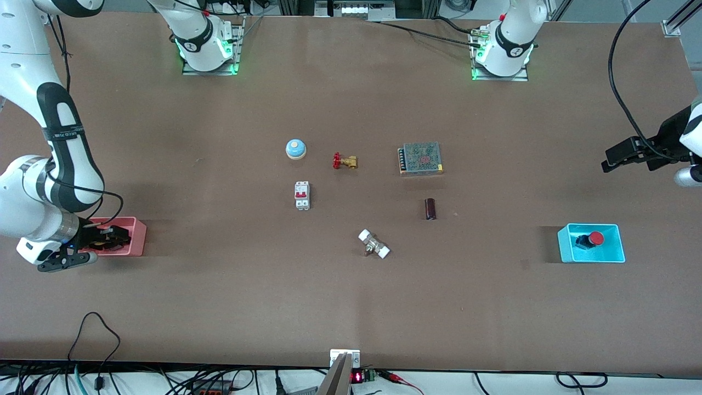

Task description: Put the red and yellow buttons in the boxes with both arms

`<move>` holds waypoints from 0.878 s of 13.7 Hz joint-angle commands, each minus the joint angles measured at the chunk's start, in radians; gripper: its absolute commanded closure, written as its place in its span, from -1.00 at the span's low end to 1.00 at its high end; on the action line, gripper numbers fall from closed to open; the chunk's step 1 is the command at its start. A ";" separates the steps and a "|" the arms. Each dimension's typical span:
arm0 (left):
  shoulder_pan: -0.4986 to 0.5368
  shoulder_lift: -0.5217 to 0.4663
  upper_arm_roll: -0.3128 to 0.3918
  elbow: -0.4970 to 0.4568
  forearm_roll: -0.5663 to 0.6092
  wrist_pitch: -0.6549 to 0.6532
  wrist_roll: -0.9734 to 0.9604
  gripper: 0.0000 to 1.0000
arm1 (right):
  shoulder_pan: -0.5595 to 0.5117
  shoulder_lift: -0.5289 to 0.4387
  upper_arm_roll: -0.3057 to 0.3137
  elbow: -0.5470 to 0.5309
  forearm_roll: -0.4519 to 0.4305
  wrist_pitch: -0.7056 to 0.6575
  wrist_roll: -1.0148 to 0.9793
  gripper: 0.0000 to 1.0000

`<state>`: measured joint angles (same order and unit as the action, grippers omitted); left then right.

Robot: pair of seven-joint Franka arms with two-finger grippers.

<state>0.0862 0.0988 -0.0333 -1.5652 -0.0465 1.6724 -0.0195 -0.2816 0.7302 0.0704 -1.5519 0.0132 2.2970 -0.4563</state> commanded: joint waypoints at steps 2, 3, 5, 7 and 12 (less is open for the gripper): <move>0.012 -0.014 -0.016 -0.006 0.020 0.009 -0.005 -1.00 | -0.007 0.006 0.008 0.007 -0.007 -0.004 -0.005 -1.00; 0.013 -0.013 -0.016 -0.006 0.019 0.009 -0.005 -1.00 | -0.005 0.008 0.008 0.001 -0.007 -0.001 -0.005 -1.00; 0.018 -0.013 -0.011 -0.006 0.019 0.009 -0.004 -1.00 | -0.005 0.006 0.008 0.004 -0.009 -0.002 -0.007 -1.00; 0.018 -0.010 -0.007 -0.006 0.019 0.010 -0.003 -1.00 | -0.007 0.009 0.008 0.001 -0.009 0.001 0.001 -1.00; 0.017 -0.010 -0.005 -0.003 0.020 0.016 0.000 -1.00 | -0.002 -0.001 0.011 0.018 -0.024 -0.007 0.004 -1.00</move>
<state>0.1003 0.0986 -0.0332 -1.5651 -0.0464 1.6827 -0.0195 -0.2817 0.7393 0.0710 -1.5509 0.0108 2.2983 -0.4562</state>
